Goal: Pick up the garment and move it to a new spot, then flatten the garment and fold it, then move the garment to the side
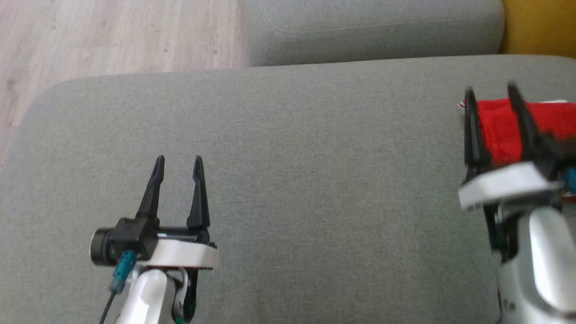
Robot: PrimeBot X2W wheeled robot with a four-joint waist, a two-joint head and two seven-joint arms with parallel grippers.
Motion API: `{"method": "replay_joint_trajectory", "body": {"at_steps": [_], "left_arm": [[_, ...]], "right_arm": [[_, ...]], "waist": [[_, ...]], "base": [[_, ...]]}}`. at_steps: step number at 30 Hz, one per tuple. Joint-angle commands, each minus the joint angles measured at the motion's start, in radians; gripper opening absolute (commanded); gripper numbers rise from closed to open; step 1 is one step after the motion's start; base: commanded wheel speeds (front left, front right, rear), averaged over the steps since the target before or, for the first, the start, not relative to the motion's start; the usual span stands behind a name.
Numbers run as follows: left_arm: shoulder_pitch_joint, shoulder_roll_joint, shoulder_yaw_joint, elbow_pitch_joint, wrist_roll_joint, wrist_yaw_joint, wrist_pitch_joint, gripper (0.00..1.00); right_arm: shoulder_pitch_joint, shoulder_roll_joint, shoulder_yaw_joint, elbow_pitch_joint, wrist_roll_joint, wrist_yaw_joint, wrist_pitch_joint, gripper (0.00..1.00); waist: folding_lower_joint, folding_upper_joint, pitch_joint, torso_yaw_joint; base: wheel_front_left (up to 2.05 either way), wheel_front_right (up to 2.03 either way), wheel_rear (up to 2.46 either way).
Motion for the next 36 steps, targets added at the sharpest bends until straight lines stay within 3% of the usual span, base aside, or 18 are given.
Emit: {"method": "replay_joint_trajectory", "body": {"at_steps": [1, 5, 10, 28, 36], "left_arm": [[-0.014, 0.007, 0.036, -0.034, 0.008, 0.007, -0.009, 1.0], [0.013, 0.007, 0.036, -0.036, 0.004, 0.012, -0.009, 1.0], [0.055, 0.007, 0.053, -0.049, -0.019, 0.018, -0.009, 1.0], [0.106, 0.007, 0.071, -0.029, -0.025, 0.019, -0.009, 1.0], [0.107, 0.007, 0.073, -0.021, -0.042, -0.005, -0.009, 1.0]], "right_arm": [[0.006, 0.004, 0.004, 0.002, 0.013, -0.001, -0.043, 1.0], [0.09, 0.009, 0.004, 0.095, 0.055, -0.001, -0.145, 1.0], [0.179, 0.009, 0.028, 0.16, 0.074, -0.001, -0.196, 1.0], [0.225, 0.01, 0.05, 0.153, 0.111, -0.001, -0.205, 1.0], [0.228, 0.01, 0.056, 0.15, 0.115, -0.001, -0.205, 1.0]], "waist": [[0.0003, -0.0001, -0.01, 0.01], [0.0003, -0.0001, -0.025, 0.019], [0.0003, -0.0001, -0.043, 0.019], [0.0003, -0.0001, -0.06, -0.005], [0.0003, -0.0001, -0.06, -0.009]], "base": [[0.0, 0.0, 0.0], [0.0, 0.0, 0.0], [0.0, 0.0, 0.0], [0.0, 0.0, 0.0], [0.0, 0.0, 0.0]]}}
